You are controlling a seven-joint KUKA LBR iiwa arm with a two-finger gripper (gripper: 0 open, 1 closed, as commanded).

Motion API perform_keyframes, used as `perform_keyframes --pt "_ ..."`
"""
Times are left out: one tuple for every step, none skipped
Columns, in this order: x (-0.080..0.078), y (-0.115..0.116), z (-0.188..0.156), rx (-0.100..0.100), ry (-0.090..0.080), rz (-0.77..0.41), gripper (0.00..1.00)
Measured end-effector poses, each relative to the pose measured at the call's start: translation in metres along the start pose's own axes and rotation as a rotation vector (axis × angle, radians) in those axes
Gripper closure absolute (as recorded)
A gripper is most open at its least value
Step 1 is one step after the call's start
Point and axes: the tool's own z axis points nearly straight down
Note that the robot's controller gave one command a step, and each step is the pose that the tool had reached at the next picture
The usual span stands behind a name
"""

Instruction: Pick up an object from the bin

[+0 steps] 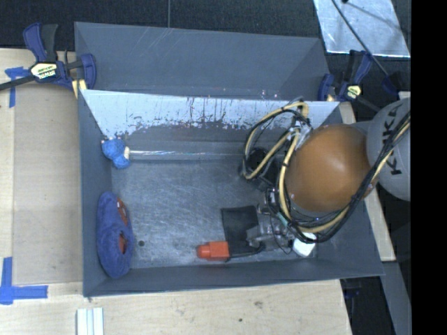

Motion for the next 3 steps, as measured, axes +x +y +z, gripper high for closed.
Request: perform_keyframes --pt "-0.001 -0.001 -0.034 0.000 0.001 0.003 1.00" --pt "-0.001 -0.002 -0.057 -0.001 0.001 0.005 1.00" --pt "-0.002 -0.004 -0.103 0.001 0.001 0.007 1.00"
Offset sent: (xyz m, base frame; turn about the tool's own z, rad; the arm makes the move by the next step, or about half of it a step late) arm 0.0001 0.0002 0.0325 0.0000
